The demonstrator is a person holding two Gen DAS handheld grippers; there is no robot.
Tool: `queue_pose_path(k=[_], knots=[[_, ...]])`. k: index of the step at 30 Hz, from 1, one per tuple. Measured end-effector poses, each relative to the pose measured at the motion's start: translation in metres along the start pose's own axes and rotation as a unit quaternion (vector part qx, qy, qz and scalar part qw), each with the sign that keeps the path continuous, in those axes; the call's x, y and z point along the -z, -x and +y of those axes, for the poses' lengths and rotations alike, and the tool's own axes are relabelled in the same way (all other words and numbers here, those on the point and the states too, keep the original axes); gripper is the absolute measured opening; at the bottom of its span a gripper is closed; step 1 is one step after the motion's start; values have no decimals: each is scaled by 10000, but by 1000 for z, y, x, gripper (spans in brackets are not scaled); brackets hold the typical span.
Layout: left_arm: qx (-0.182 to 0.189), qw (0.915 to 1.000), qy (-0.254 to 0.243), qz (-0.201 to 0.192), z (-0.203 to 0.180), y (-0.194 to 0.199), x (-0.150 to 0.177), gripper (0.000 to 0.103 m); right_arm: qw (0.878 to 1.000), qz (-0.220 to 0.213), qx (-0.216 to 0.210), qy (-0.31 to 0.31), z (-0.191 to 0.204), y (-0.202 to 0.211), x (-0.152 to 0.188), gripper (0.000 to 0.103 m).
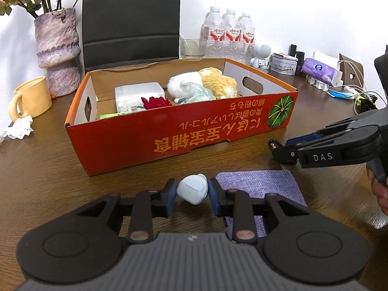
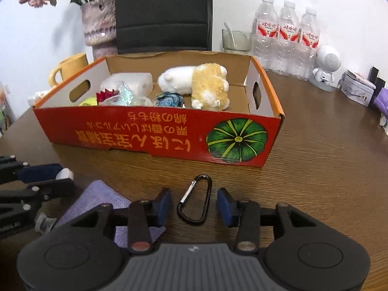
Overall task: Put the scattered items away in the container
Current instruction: 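Carry the white item and carabiner into the cardboard box and open both tools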
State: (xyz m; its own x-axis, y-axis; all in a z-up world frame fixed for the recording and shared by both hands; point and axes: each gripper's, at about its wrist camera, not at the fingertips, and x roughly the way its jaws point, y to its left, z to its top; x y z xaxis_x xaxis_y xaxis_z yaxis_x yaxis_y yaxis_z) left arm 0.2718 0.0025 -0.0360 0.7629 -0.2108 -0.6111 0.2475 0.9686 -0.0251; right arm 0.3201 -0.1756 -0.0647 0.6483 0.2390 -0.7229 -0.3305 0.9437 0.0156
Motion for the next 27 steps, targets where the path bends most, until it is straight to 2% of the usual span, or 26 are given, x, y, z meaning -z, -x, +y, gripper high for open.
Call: queue_pose_path(k=[11, 15, 20, 24, 27], knots=[[-3, 10000, 30, -52, 1, 3, -1, 30, 9999, -57, -130, -21, -3, 16, 5, 25], [-42, 9997, -9, -224, -2, 13, -6, 30, 9996, -202, -184, 2, -4, 27, 3, 25], [-131, 9977, 2, -667, 0, 35, -24, 30, 9971, -680, -333, 46, -5, 57, -11, 25], [-347, 9939, -18, -1050, 6, 43, -49, 30, 9919, -1205, -372, 128, -7, 77, -36, 25], [-504, 9904, 104, -1284, 17, 41, -72, 30, 9888, -1449, -319, 166, -10, 78, -58, 25]])
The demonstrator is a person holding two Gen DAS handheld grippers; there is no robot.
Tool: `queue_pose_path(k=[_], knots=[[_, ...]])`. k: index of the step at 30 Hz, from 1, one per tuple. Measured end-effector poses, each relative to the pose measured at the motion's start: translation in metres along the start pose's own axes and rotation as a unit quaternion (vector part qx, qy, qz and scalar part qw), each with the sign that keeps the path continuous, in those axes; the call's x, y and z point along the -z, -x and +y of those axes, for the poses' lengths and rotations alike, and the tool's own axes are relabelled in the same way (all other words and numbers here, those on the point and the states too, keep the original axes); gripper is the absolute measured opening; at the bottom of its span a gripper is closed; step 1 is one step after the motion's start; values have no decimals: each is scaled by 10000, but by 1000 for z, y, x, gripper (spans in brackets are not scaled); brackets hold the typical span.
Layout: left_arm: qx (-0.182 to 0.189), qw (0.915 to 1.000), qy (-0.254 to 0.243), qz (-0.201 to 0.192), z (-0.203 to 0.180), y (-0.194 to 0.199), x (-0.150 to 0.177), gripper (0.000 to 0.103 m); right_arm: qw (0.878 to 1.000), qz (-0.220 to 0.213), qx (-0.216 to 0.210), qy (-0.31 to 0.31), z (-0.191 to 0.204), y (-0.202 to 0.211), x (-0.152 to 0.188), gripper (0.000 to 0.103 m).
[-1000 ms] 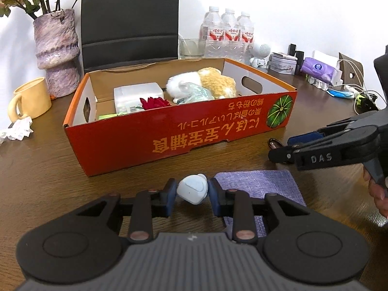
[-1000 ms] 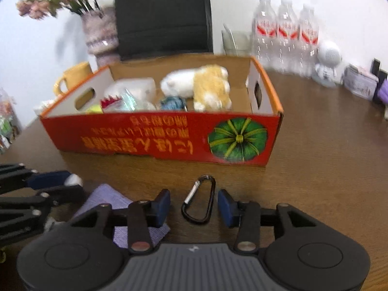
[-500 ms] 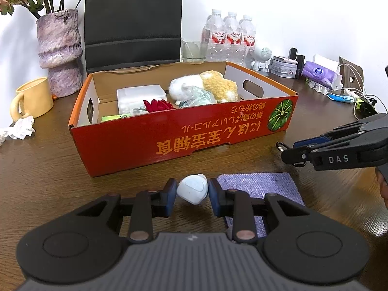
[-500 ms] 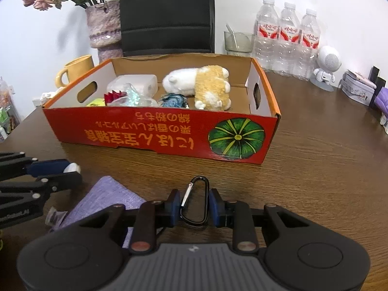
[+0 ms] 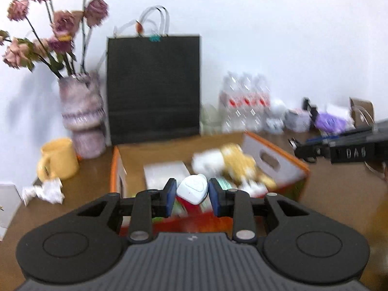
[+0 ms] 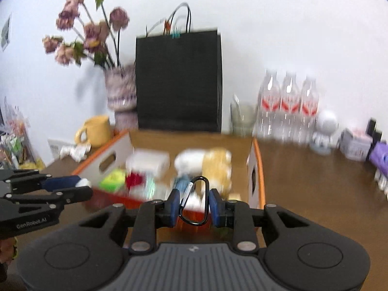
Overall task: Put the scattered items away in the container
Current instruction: 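Carry the white item and carabiner into the cardboard box and open both tools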
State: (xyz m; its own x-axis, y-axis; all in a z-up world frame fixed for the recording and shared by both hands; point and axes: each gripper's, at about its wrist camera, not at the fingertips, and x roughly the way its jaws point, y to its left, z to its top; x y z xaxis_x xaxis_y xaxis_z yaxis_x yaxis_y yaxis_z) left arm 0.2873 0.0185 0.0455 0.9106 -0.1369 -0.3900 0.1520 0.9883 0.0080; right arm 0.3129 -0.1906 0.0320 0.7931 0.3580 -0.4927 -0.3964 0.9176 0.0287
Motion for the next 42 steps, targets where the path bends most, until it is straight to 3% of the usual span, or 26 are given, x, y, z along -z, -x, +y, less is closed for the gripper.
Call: queue_pose_path(k=[5, 11, 17, 24, 27, 30, 31, 33, 34, 37, 40, 42], knots=[[-379, 9988, 298, -117, 18, -32, -23, 30, 9997, 88, 208, 55, -10, -44, -26, 25], [-520, 9969, 487, 330, 30, -78, -20, 30, 9988, 393, 251, -162, -22, -101, -28, 25], [-679, 9937, 445, 772, 32, -109, -4, 30, 9959, 762, 304, -377, -28, -127, -11, 25], [-707, 9929, 287, 909, 25, -117, 6, 32, 9937, 1030, 247, -375, -31, -135, -1, 25], [-685, 9927, 348, 929, 25, -117, 7, 37, 9934, 1074, 218, -352, -29, -136, 1, 26], [-671, 9929, 388, 907, 25, -116, 7, 53, 9938, 1050, 206, -313, -27, -135, 0, 26], [-645, 9933, 403, 875, 25, -114, 7, 55, 9939, 1041, 207, -316, -27, -134, -1, 31], [-609, 9940, 432, 802, 24, -111, 5, 69, 9941, 1006, 204, -338, -28, -133, -2, 50], [-606, 9944, 442, 742, 23, -108, 4, 81, 9944, 980, 211, -331, -27, -132, -3, 59], [-676, 9952, 482, 516, 21, -96, -1, 103, 9954, 887, 160, -335, -27, -126, -5, 66], [-639, 9961, 497, 342, 20, -79, -5, 103, 9967, 743, 84, -327, -24, -114, -8, 78], [-604, 9965, 535, 233, 22, -64, -6, 103, 9975, 635, 20, -305, -21, -102, -9, 80]])
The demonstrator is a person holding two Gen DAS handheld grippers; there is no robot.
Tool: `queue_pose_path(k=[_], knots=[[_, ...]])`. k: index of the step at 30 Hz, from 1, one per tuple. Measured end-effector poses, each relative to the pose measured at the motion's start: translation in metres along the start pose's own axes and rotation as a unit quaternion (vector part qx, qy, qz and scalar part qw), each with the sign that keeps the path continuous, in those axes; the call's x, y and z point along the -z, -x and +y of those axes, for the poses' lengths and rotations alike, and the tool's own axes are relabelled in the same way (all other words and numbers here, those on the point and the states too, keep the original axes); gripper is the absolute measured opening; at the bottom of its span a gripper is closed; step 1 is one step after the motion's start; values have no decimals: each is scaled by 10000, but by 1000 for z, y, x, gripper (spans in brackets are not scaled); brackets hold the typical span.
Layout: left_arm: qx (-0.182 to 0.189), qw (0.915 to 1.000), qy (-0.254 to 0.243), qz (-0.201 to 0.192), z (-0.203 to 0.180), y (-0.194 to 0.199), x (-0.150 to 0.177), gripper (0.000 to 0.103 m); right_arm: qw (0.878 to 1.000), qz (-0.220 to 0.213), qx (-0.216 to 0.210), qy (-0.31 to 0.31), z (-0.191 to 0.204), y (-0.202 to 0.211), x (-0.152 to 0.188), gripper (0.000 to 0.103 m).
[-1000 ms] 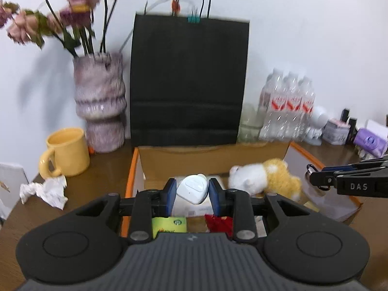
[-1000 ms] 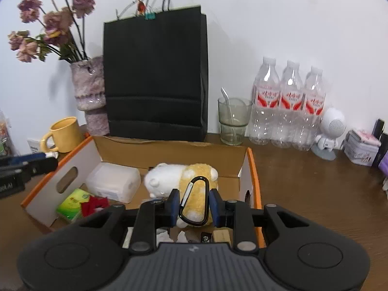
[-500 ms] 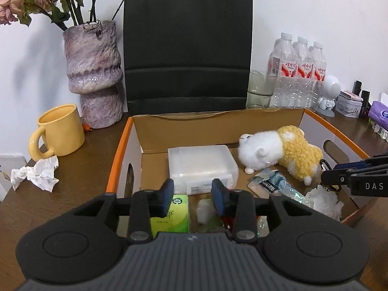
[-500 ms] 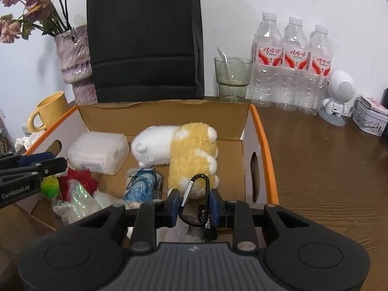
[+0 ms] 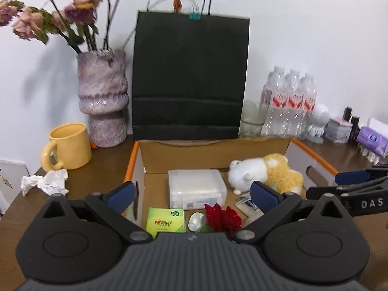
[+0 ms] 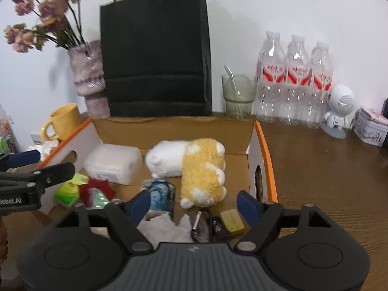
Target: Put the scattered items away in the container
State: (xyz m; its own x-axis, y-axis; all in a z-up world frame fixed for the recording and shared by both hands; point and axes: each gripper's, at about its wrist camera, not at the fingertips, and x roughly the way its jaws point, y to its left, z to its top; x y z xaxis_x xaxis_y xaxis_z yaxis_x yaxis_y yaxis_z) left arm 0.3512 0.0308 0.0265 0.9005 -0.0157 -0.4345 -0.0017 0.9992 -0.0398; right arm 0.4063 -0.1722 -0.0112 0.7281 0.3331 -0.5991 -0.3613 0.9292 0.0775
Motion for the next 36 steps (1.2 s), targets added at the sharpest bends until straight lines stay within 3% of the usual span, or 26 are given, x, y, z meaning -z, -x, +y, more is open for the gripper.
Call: queue_pose_path(k=[4, 7, 16, 22, 26, 31, 34, 36], knots=[[20, 9999, -105, -130, 8, 35, 8, 103, 9995, -207, -188, 159, 9, 34, 7, 85], [25, 9999, -130, 4, 15, 58, 26, 103, 9987, -243, -344, 288, 18, 59, 23, 87], [291, 9969, 21, 725, 20, 96, 83, 103, 9928, 556, -896, 569, 56, 77, 91, 86], [579, 9934, -39, 993, 2, 104, 102, 101, 9891, 779, -916, 845, 81, 74, 109, 83], [690, 9908, -104, 1157, -14, 100, 108, 83, 9884, 909, -766, 945, 84, 73, 121, 75], [693, 9885, -247, 1319, -25, 88, 111, 64, 9913, 822, -601, 837, 71, 78, 127, 74], [667, 9875, -515, 1334, -34, 85, 117, 61, 9909, 799, -651, 865, 66, 81, 130, 73], [669, 9870, -721, 1271, -41, 86, 119, 50, 9906, 774, -682, 894, 64, 83, 132, 73]])
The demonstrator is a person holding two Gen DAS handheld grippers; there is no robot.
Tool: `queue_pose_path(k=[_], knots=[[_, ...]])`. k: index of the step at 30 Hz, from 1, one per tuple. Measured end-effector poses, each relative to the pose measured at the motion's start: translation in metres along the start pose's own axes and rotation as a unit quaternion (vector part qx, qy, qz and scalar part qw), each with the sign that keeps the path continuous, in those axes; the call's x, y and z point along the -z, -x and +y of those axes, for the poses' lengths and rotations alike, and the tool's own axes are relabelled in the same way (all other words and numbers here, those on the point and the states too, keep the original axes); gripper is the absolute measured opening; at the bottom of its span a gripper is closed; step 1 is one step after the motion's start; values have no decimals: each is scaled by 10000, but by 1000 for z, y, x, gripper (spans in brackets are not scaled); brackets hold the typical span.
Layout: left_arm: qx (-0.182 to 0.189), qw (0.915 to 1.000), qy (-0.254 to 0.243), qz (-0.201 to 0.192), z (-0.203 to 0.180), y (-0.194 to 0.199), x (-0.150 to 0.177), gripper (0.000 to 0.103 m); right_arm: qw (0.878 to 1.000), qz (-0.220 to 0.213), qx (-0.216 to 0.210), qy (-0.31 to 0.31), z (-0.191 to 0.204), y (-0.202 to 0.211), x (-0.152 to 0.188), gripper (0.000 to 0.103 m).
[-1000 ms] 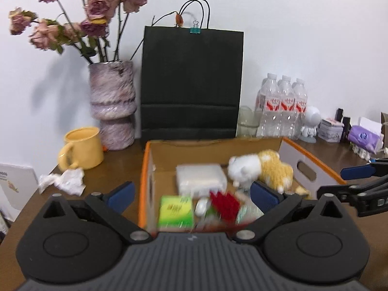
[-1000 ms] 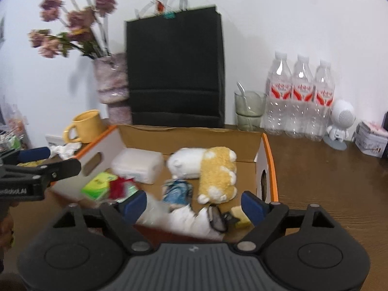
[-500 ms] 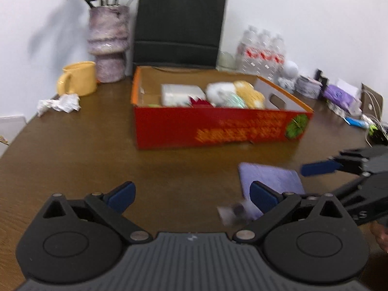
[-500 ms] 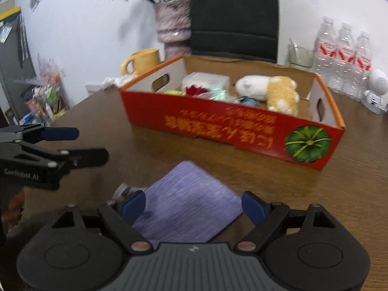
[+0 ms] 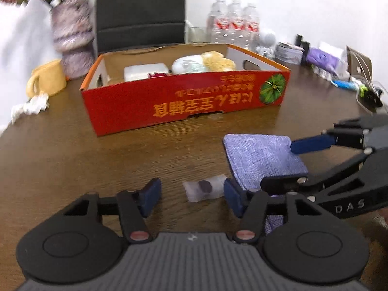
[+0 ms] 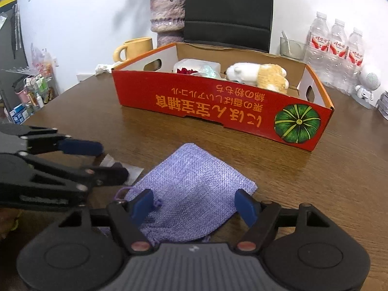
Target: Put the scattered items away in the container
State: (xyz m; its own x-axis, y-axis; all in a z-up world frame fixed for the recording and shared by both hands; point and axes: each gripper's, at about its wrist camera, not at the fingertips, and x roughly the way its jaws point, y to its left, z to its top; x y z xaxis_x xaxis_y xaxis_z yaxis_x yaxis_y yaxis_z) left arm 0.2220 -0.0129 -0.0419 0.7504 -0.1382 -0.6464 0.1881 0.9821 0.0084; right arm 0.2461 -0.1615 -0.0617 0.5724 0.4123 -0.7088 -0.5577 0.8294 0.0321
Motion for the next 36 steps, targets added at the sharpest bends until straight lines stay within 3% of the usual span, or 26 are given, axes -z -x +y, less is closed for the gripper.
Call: queue_pose_path(k=[2, 4, 6, 8, 16, 19, 27, 36], knots=[[97, 9999, -80, -34, -3, 1, 0, 32, 10000, -31, -16, 9, -1, 1, 2, 71], [23, 10000, -38, -74, -5, 1, 0, 24, 10000, -72, -38, 13, -1, 4, 4, 64], [-22, 9999, -22, -125, -7, 2, 0, 19, 9999, -111, -51, 17, -1, 6, 5, 49], [-64, 9999, -45, -149, -10, 4, 1, 17, 9999, -140, -11, 37, -2, 8, 5, 16], [-65, 9997, -12, -255, -10, 10, 1, 15, 9995, -215, -114, -188, -7, 14, 9, 12], [-60, 9991, -11, -427, -7, 18, -3, 8, 9993, -279, -118, -231, -9, 17, 8, 12], [-139, 9957, -101, -912, -1, 34, -22, 7, 9974, -677, -56, -237, -14, 31, -11, 12], [-365, 9816, -55, -1872, 22, 49, -86, 7, 9895, -1427, 108, -220, -31, 56, -61, 12]])
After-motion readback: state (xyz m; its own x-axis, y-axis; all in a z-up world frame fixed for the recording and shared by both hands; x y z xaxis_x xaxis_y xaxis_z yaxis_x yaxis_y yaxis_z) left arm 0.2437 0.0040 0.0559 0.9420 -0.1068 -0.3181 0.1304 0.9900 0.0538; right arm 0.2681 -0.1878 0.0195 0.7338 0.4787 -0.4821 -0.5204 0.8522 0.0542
